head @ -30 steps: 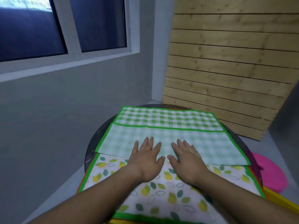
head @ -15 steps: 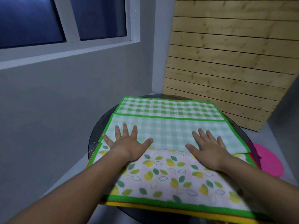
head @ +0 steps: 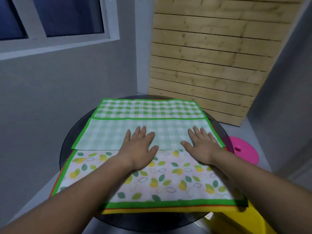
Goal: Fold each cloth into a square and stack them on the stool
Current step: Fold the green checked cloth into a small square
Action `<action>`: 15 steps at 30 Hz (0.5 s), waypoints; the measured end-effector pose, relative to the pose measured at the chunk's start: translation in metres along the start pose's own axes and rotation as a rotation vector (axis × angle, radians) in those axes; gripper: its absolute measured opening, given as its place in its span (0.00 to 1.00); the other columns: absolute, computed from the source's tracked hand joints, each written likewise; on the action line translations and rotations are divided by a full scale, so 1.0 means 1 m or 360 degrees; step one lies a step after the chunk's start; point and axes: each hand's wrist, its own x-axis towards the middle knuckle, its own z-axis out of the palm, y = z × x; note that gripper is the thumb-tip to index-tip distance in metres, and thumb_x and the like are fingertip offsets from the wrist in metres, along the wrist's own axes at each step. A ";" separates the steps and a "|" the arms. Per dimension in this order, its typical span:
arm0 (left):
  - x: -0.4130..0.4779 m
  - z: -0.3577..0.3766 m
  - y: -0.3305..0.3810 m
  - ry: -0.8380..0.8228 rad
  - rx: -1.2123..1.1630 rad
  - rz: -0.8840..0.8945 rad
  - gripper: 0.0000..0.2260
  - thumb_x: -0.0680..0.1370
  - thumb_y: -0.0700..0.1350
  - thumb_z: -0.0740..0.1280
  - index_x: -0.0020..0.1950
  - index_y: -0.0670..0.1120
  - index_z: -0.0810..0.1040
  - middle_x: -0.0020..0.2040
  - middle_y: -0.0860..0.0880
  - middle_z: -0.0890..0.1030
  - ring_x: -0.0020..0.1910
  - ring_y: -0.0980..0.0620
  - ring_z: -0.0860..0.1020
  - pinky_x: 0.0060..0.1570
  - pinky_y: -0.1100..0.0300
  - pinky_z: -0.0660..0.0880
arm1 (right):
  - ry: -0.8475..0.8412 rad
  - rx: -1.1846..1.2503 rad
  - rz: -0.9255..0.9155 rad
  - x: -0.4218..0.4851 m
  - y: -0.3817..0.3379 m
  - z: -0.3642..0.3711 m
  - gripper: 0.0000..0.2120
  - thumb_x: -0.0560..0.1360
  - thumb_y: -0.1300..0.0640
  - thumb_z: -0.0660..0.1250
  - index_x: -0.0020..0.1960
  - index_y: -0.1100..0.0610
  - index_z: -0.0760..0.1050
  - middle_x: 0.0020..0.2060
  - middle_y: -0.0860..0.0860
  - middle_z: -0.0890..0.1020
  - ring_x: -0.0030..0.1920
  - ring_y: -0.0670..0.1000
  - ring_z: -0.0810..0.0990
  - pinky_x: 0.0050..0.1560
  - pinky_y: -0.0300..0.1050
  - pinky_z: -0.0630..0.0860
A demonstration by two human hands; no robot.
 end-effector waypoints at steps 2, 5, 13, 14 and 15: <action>0.006 0.007 0.011 -0.0085 -0.0027 0.0006 0.28 0.83 0.62 0.48 0.81 0.55 0.51 0.83 0.47 0.43 0.81 0.48 0.39 0.77 0.42 0.36 | -0.0004 0.0009 0.0008 0.000 0.002 0.002 0.38 0.77 0.30 0.41 0.80 0.48 0.40 0.80 0.49 0.39 0.79 0.53 0.36 0.77 0.57 0.37; 0.011 0.011 0.012 -0.0169 0.0026 -0.0083 0.29 0.82 0.64 0.44 0.81 0.58 0.46 0.82 0.50 0.40 0.80 0.49 0.35 0.74 0.36 0.32 | 0.0019 0.0063 0.0004 0.000 0.006 0.002 0.38 0.77 0.30 0.43 0.80 0.48 0.40 0.80 0.48 0.39 0.79 0.52 0.35 0.77 0.57 0.35; 0.012 0.004 0.010 -0.0135 -0.0283 -0.0142 0.28 0.80 0.66 0.55 0.79 0.60 0.57 0.82 0.53 0.49 0.81 0.51 0.42 0.72 0.33 0.30 | 0.0391 0.0367 -0.0155 -0.004 -0.004 -0.006 0.30 0.76 0.34 0.59 0.70 0.52 0.68 0.73 0.51 0.67 0.76 0.55 0.58 0.74 0.51 0.54; 0.012 -0.001 0.008 -0.0066 -0.0447 -0.0149 0.25 0.78 0.64 0.61 0.74 0.60 0.66 0.80 0.53 0.58 0.81 0.51 0.50 0.73 0.34 0.33 | 0.0465 0.0506 -0.0284 -0.006 -0.010 -0.011 0.23 0.75 0.38 0.65 0.64 0.51 0.74 0.68 0.49 0.71 0.73 0.52 0.63 0.71 0.46 0.58; 0.011 -0.005 0.004 0.0008 -0.0584 -0.0143 0.20 0.77 0.62 0.67 0.67 0.60 0.73 0.75 0.56 0.68 0.78 0.52 0.59 0.75 0.35 0.39 | 0.0467 0.0653 -0.0410 -0.008 -0.017 -0.015 0.18 0.73 0.41 0.70 0.58 0.49 0.77 0.65 0.47 0.73 0.71 0.48 0.64 0.68 0.42 0.61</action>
